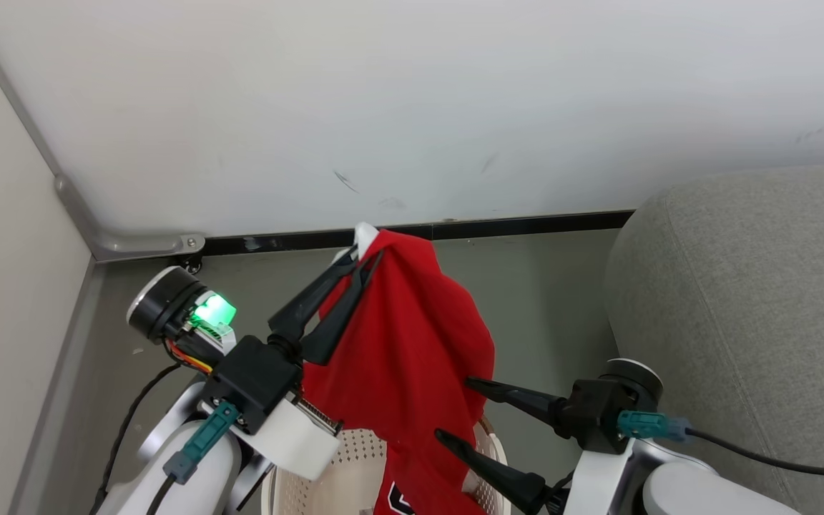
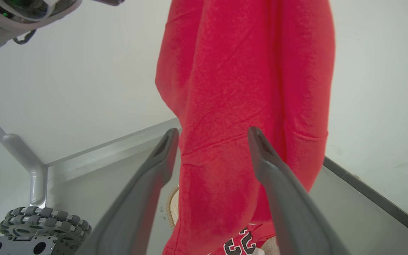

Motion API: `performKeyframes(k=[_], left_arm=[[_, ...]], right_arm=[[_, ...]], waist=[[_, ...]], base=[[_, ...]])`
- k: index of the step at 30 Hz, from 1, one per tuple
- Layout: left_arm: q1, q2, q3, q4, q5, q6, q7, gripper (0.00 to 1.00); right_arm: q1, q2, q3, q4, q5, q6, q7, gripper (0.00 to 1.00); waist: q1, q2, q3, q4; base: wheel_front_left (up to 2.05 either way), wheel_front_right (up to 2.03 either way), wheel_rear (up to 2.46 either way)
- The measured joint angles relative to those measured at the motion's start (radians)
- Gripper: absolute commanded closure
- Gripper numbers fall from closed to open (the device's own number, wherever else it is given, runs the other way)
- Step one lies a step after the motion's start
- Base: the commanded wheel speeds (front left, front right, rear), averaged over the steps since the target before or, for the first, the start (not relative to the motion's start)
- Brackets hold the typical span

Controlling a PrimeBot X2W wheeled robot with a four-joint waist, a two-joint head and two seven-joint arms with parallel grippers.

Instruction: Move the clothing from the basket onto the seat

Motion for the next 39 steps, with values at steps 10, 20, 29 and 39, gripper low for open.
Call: performKeyframes(k=[10,20,29,39], left_arm=[[0.000,0.015,-0.068,-0.026,-0.040,-0.017,0.042,1.00],[-0.025,0.015,-0.125,-0.072,-0.062,-0.017,0.082,1.00],[-0.040,0.019,-0.156,-0.088,-0.085,-0.018,0.114,1.00],[-0.054,0.026,-0.171,-0.101,-0.115,-0.018,0.134,1.00]], right_arm=[[-0.038,-0.040,0.019,-0.012,0.032,0.000,0.018,0.00],[-0.076,-0.027,0.102,-0.024,0.074,0.000,0.019,0.00],[-0.119,0.002,0.062,0.033,0.068,0.000,-0.013,0.00],[-0.131,0.045,0.073,0.109,0.001,0.000,-0.055,1.00]], waist=[[0.0000,0.0000,-0.016,0.010],[0.0000,0.0000,-0.011,0.027],[0.0000,0.0000,-0.003,0.044],[0.0001,0.0000,0.004,0.054]], base=[[0.00,0.00,0.00],[0.00,0.00,0.00],[0.00,0.00,0.00],[0.00,0.00,0.00]])
